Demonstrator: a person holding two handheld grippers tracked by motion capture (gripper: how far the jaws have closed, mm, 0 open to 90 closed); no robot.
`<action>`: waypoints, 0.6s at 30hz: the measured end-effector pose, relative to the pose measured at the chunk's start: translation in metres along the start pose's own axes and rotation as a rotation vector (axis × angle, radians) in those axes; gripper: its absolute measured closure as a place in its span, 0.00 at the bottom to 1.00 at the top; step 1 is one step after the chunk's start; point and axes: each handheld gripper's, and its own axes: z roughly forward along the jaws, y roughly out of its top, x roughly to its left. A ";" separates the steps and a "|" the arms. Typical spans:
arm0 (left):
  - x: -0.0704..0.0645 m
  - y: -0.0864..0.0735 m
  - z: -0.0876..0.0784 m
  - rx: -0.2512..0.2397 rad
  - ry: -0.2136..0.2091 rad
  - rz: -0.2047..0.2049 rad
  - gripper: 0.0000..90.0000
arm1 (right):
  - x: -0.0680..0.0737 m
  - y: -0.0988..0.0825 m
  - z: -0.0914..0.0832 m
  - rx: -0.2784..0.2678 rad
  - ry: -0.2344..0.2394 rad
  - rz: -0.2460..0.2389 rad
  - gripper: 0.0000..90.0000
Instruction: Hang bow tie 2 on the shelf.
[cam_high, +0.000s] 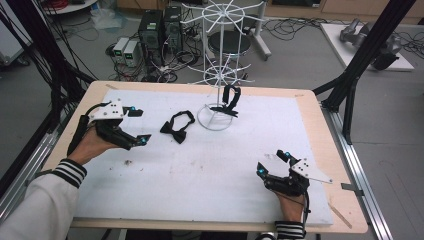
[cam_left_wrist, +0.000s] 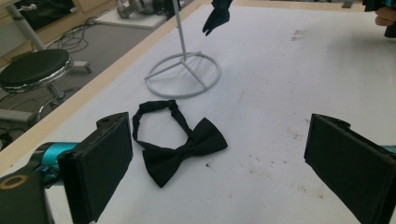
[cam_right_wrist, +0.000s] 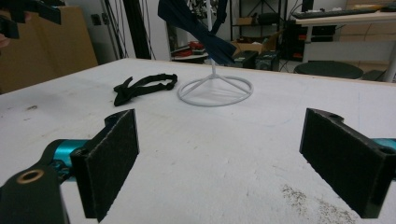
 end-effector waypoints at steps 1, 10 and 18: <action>0.000 0.001 0.004 0.012 -0.009 0.010 0.09 | 0.000 0.000 0.000 -0.001 -0.001 0.000 0.12; 0.013 0.010 0.031 0.113 -0.103 0.053 0.09 | -0.001 -0.004 0.001 0.005 -0.007 0.003 0.12; 0.023 0.013 0.047 0.206 -0.113 0.106 0.09 | -0.001 -0.008 0.003 0.015 -0.010 -0.005 0.12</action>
